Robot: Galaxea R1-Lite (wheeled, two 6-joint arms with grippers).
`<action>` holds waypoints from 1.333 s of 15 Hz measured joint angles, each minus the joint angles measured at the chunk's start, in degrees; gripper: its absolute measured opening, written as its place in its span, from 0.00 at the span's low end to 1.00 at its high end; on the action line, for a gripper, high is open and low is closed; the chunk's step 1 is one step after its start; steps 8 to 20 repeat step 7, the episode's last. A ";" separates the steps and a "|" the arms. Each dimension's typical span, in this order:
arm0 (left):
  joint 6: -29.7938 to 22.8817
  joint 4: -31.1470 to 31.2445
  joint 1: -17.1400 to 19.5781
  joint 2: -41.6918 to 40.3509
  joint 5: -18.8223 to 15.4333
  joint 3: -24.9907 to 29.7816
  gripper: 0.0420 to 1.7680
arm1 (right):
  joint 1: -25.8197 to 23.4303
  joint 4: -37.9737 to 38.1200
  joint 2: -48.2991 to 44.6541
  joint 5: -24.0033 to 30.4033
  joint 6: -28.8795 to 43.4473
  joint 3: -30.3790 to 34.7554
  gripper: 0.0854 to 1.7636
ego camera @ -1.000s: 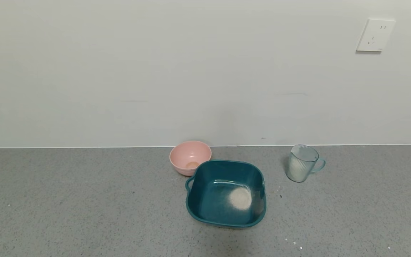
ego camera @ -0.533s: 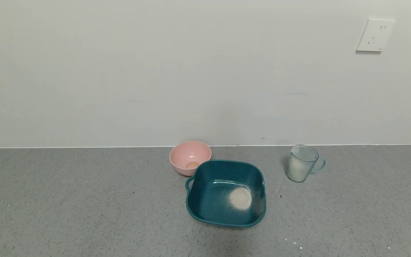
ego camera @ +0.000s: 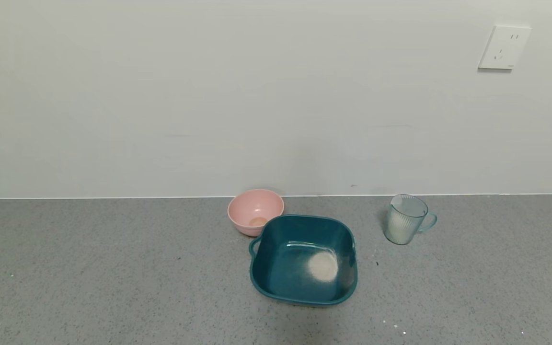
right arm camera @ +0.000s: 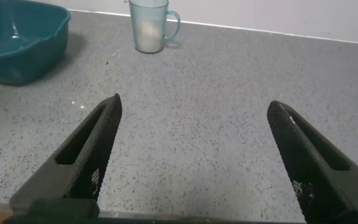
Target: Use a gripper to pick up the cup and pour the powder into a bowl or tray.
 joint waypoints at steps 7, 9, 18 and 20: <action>0.00 -0.02 0.00 0.00 0.00 0.00 0.97 | -0.01 0.02 -0.21 -0.20 0.74 0.27 0.96; 0.00 -0.02 0.00 0.00 0.00 0.00 0.97 | -0.01 0.02 -0.21 -0.20 0.74 0.27 0.96; 0.00 -0.02 0.00 0.00 0.00 0.00 0.97 | -0.01 0.02 -0.21 -0.20 0.74 0.27 0.96; 0.00 -0.02 0.00 0.00 0.00 0.00 0.97 | -0.01 0.02 -0.21 -0.20 0.74 0.27 0.96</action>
